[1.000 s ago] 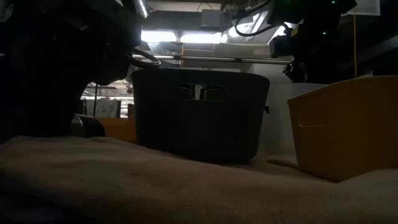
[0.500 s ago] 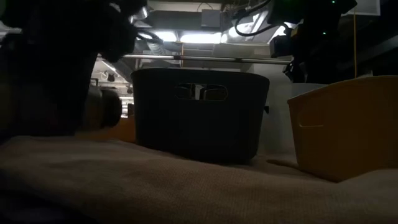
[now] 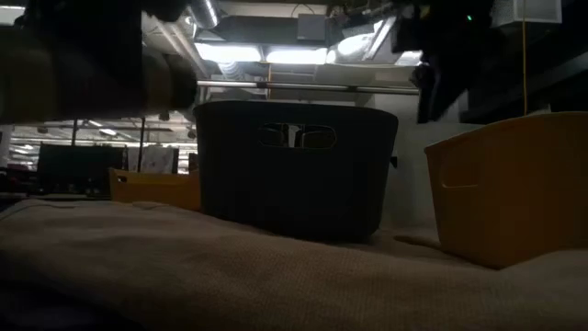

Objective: Sort spices by type
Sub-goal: Put the black seasoning bottle into the blue bin

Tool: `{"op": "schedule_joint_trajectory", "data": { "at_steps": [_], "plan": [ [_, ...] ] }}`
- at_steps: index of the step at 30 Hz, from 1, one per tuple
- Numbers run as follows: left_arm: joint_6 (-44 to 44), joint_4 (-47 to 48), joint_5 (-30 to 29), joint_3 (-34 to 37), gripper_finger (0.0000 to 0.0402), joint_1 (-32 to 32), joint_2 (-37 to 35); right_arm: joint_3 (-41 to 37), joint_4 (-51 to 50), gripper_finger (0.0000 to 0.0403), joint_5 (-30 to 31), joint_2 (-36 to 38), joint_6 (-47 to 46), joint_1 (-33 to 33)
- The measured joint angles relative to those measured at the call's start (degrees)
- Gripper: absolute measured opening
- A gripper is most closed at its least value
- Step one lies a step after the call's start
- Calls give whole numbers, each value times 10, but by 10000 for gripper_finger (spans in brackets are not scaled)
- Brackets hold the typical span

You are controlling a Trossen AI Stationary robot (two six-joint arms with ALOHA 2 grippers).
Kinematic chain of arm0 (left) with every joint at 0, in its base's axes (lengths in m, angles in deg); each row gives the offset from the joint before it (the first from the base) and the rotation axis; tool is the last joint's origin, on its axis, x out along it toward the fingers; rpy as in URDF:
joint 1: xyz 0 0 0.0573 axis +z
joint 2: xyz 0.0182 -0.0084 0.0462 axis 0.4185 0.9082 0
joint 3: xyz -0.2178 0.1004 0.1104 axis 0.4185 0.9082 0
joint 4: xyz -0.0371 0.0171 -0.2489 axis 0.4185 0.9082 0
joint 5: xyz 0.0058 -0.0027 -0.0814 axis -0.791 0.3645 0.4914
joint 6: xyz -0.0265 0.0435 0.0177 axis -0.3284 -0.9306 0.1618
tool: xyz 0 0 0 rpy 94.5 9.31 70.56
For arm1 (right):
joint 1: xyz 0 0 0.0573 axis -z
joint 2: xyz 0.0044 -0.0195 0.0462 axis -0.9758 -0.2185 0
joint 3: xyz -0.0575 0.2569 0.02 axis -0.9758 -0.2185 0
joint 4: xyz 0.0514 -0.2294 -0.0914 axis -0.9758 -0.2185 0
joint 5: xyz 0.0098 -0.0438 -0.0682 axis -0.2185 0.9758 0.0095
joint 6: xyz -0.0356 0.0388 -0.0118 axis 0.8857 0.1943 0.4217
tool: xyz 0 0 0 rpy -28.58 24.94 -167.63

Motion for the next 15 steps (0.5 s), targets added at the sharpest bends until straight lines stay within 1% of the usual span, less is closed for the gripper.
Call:
{"op": "schedule_joint_trajectory", "data": {
  "at_steps": [4,6,9,12,15],
  "plan": [
    [-26,0,-35,0,152,-11,-14,16,38,241,-6,0,0,0],
    [-34,0,-51,0,150,-16,-20,17,69,241,-20,0,0,0],
    [-57,-2,-78,-1,149,-22,-29,17,109,241,-67,-2,0,0],
    [-80,-9,-120,-1,152,-27,-33,17,144,241,-123,-4,0,-1],
    [-125,-35,-165,-1,155,-27,-32,17,195,241,-150,-9,-2,-1]
  ]
}}
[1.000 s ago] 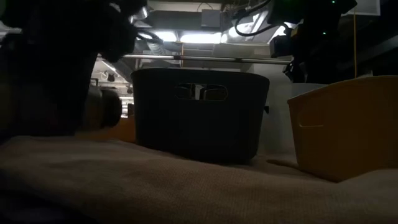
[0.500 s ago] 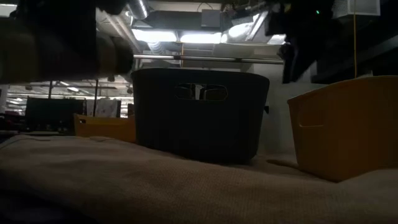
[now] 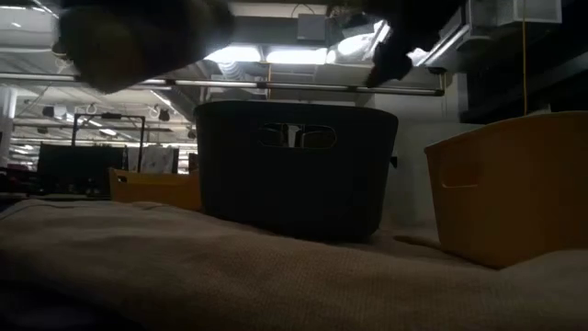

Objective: Sort spices by type
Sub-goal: Put the black seasoning bottle into the blue bin

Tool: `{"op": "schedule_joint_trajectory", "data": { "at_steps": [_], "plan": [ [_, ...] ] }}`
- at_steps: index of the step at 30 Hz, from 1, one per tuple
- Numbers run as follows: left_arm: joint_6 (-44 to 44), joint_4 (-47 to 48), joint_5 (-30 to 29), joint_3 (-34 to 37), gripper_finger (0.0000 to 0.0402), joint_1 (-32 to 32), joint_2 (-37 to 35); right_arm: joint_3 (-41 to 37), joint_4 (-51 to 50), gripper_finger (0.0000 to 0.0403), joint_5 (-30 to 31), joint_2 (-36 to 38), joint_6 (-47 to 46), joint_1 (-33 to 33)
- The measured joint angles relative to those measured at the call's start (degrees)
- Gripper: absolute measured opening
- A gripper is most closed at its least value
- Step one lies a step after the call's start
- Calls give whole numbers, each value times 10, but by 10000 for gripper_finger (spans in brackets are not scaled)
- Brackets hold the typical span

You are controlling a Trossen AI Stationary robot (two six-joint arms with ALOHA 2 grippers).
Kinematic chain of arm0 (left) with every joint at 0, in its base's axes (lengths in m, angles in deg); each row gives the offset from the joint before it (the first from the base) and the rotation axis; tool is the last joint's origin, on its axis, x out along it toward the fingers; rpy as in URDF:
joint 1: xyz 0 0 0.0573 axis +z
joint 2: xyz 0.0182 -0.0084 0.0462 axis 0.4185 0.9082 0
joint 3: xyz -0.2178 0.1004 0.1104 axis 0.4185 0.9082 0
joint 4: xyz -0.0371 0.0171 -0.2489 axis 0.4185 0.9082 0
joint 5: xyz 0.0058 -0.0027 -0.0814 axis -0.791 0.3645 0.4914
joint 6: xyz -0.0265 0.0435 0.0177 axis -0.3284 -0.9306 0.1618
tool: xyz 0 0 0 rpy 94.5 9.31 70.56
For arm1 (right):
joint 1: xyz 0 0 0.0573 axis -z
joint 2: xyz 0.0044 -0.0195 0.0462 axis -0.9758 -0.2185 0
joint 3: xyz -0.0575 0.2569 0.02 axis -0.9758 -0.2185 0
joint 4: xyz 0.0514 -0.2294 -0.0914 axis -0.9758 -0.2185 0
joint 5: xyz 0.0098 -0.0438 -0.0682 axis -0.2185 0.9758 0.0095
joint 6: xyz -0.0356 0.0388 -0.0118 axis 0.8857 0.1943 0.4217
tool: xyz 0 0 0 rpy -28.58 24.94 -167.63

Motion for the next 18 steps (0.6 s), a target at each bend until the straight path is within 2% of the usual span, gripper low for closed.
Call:
{"op": "schedule_joint_trajectory", "data": {
  "at_steps": [6,13,15,18],
  "plan": [
    [-106,-79,-87,0,155,4,1,0,109,241,11,-29,-18,-15],
    [-183,-143,-134,0,162,6,1,0,224,241,16,-85,-19,-84],
    [-199,-155,-148,0,161,6,3,0,257,241,42,-99,-19,-104],
    [-223,-182,-166,0,162,6,15,0,283,241,123,-115,-19,-132]
  ]
}}
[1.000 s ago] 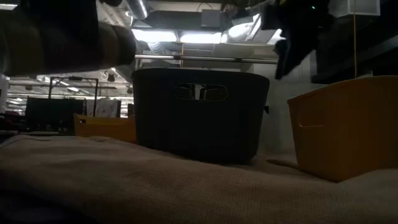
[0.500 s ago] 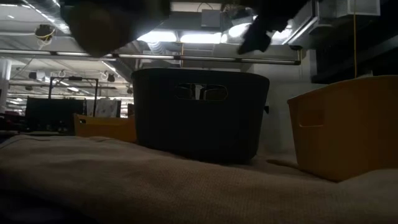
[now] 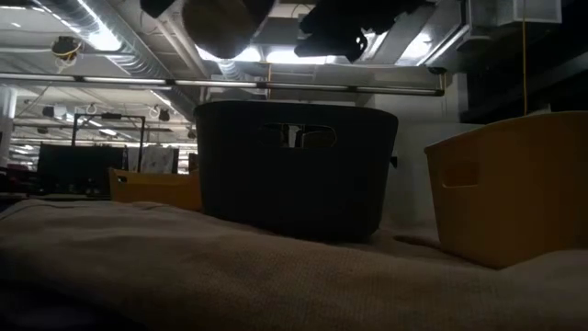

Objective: Sort spices by type
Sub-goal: Put the black seasoning bottle into the blue bin

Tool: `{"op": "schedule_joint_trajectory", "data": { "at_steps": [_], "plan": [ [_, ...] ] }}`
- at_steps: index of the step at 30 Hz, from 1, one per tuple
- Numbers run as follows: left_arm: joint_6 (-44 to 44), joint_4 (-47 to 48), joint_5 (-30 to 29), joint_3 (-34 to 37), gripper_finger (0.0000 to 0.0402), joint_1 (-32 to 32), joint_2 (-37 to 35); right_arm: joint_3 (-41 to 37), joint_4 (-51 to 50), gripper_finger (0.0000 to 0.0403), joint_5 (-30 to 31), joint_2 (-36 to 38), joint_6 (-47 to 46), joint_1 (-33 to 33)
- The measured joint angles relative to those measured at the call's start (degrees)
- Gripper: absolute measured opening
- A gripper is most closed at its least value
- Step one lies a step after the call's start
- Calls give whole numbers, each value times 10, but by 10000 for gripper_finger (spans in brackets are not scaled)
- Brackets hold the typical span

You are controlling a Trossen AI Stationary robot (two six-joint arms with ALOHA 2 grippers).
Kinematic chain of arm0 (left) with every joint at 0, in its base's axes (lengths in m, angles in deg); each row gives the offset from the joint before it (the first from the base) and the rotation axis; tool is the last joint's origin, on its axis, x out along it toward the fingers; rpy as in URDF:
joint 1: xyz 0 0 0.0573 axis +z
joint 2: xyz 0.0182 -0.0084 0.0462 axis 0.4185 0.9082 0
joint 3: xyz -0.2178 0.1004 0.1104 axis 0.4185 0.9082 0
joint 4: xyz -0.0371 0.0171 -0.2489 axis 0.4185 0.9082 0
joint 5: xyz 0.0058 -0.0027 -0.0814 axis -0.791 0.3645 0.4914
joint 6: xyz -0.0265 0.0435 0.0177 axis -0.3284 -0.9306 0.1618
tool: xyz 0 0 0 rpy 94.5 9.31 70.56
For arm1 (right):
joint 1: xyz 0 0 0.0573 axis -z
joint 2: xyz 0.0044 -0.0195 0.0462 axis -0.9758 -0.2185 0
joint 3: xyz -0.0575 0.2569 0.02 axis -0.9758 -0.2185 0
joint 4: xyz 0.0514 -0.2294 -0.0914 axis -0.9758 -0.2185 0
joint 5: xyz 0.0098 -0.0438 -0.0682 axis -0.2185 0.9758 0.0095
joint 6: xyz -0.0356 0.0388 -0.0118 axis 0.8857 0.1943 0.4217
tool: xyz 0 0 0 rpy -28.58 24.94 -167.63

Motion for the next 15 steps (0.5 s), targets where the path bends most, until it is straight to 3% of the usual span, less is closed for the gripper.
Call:
{"op": "schedule_joint_trajectory", "data": {
  "at_steps": [3,6,15],
  "plan": [
    [-25,-25,-3,0,166,3,20,0,9,241,86,-5,0,-22],
    [-26,-36,-16,0,167,4,46,0,16,241,134,-8,-1,-39],
    [-28,-70,-44,0,168,8,102,0,21,241,147,-38,-57,-56]
  ]
}}
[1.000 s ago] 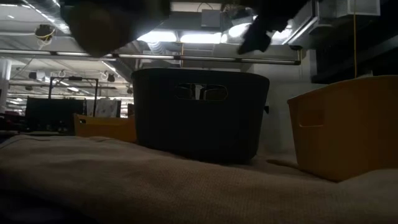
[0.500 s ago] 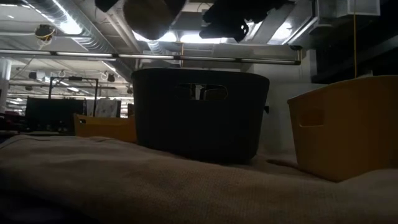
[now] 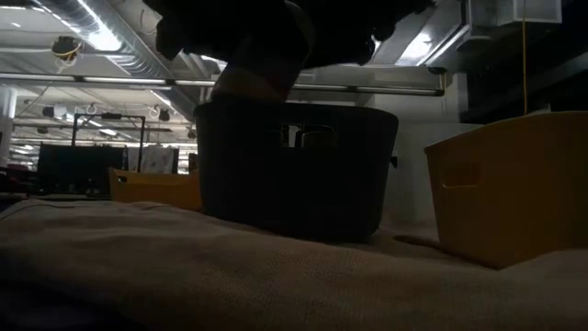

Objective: Sort spices by type
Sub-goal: Put the black seasoning bottle into the blue bin

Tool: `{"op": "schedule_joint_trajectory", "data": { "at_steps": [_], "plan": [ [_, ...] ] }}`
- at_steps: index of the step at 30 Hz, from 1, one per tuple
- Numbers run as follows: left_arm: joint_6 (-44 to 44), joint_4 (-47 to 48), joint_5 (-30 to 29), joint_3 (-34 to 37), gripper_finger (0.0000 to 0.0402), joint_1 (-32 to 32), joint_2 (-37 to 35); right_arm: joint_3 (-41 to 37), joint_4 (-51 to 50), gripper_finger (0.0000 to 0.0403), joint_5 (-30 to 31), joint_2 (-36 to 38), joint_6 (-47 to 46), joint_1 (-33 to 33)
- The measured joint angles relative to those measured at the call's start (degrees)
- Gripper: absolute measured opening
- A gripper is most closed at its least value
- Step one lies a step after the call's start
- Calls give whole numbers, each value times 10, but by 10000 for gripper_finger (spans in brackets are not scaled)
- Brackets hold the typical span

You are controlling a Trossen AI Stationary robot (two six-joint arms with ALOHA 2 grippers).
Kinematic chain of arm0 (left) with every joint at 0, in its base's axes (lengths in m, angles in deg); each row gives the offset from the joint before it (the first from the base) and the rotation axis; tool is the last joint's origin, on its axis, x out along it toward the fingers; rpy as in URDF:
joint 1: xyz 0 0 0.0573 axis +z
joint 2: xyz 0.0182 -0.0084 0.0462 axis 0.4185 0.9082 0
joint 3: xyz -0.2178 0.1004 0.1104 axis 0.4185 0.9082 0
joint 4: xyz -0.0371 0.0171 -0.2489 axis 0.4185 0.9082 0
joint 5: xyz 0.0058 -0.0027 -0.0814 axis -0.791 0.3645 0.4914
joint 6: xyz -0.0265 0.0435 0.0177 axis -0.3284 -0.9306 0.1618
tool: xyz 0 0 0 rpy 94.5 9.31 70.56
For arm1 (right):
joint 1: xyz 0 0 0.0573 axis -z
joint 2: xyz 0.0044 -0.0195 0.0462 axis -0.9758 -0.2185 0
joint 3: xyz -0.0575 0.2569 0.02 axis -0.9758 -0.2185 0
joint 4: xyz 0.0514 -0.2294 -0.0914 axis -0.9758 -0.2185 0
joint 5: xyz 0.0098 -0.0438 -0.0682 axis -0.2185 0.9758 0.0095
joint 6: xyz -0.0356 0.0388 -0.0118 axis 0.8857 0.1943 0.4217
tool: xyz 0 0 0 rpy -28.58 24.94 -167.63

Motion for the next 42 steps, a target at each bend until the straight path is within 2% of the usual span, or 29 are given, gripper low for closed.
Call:
{"op": "schedule_joint_trajectory", "data": {
  "at_steps": [8,25,28,34,42],
  "plan": [
    [-2,2,-12,0,170,1,3,0,38,241,3,-40,-15,1],
    [-13,3,-12,0,171,5,15,-1,65,241,2,-40,-25,-3],
    [-23,2,-14,0,171,6,15,-1,42,241,10,-30,-12,-2],
    [-23,0,-21,0,171,6,15,0,-16,241,63,12,15,-4],
    [-23,-7,-17,0,171,6,15,0,-94,241,65,28,-48,-7]
  ]
}}
